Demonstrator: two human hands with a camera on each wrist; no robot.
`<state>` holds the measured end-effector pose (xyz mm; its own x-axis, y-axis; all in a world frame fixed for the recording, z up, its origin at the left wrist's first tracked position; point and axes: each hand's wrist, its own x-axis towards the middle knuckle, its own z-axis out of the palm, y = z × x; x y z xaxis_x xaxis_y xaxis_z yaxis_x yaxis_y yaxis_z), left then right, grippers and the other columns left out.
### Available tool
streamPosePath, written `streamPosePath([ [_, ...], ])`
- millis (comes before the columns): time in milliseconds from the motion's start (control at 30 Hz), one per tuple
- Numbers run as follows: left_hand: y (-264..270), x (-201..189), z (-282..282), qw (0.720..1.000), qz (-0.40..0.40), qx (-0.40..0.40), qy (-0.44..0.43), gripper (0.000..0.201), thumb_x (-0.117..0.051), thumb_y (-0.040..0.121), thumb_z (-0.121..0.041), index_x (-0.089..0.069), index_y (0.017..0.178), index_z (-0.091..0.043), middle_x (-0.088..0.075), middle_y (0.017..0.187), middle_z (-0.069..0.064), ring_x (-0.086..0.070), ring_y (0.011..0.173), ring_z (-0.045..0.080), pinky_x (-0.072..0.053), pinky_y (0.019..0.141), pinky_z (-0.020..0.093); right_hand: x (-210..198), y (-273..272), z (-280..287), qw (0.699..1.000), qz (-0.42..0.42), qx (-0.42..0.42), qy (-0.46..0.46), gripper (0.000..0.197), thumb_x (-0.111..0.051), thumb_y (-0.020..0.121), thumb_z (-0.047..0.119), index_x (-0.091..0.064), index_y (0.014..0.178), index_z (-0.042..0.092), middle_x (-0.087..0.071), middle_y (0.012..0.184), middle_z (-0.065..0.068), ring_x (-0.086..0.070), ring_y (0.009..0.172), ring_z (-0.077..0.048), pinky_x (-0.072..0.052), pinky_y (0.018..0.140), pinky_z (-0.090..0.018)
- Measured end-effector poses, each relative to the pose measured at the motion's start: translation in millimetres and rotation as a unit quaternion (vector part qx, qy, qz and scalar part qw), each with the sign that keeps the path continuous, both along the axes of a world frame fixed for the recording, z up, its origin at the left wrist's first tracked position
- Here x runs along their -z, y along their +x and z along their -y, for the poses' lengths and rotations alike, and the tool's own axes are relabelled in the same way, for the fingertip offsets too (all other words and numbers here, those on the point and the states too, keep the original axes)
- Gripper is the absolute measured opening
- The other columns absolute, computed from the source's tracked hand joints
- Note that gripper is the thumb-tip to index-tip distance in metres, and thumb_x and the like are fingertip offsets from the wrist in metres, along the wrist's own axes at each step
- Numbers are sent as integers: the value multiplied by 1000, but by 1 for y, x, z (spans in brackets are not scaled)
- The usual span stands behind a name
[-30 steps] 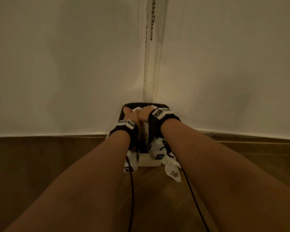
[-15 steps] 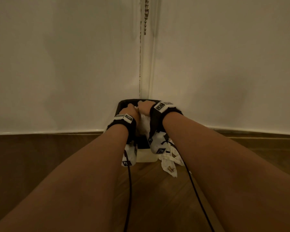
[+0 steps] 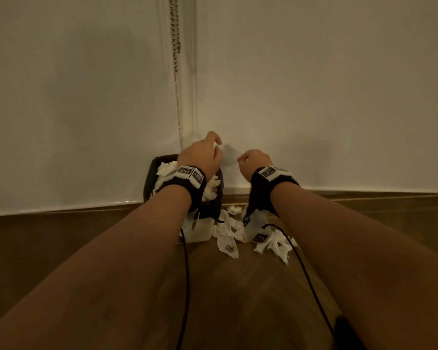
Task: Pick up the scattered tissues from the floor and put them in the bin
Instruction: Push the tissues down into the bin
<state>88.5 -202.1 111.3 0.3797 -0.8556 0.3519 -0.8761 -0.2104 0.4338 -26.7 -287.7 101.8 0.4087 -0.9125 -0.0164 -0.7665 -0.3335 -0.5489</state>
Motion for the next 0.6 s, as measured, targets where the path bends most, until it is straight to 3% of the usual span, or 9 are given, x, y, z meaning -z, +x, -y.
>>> streamPosePath([
  [67, -22, 6, 2, 998, -23, 48, 36, 21, -39, 93, -23, -49, 110, -19, -54, 66, 0, -54, 64, 25, -38, 55, 29, 9, -22, 6, 999, -22, 17, 17, 28, -46, 94, 17, -70, 103, 6, -67, 109, -14, -63, 96, -31, -52, 83, -36],
  [167, -50, 32, 5, 988, -50, 99, 112, 23, -42, 93, -20, -52, 113, -17, -65, 88, 9, -60, 79, 28, -48, 67, 33, 27, -47, 12, 997, -50, 34, 42, 25, -49, 93, 14, -70, 104, 5, -66, 110, -14, -63, 97, -30, -52, 84, -36],
  [267, -65, 69, 12, 971, -44, 108, 208, 26, -41, 94, -16, -52, 118, -17, -63, 109, 12, -61, 96, 29, -50, 81, 35, 52, -60, 13, 994, -92, 26, 57, 25, -50, 93, 11, -69, 108, 6, -65, 115, -14, -62, 102, -30, -50, 86, -34],
  [367, -71, 107, 18, 941, -36, 126, 312, 35, -42, 94, -10, -47, 128, -17, -52, 131, 12, -52, 116, 29, -44, 93, 35, 82, -70, 11, 988, -133, 11, 78, 27, -47, 93, 10, -68, 110, 5, -65, 115, -14, -61, 105, -30, -48, 88, -35],
  [433, -73, 132, 20, 915, -37, 144, 375, 49, -47, 93, -9, -35, 140, -16, -40, 143, 13, -43, 127, 30, -39, 100, 35, 102, -75, 10, 983, -155, -2, 100, 27, -46, 94, 9, -65, 113, 5, -63, 119, -14, -59, 108, -30, -47, 91, -35],
  [600, -85, 184, 19, 870, -28, 169, 462, 81, -63, 86, -7, -13, 149, -18, -13, 155, 13, -19, 142, 31, -25, 112, 40, 145, -88, 9, 973, -182, -26, 137, 32, -42, 97, 10, -56, 125, 8, -56, 129, -14, -55, 115, -31, -45, 93, -35],
])
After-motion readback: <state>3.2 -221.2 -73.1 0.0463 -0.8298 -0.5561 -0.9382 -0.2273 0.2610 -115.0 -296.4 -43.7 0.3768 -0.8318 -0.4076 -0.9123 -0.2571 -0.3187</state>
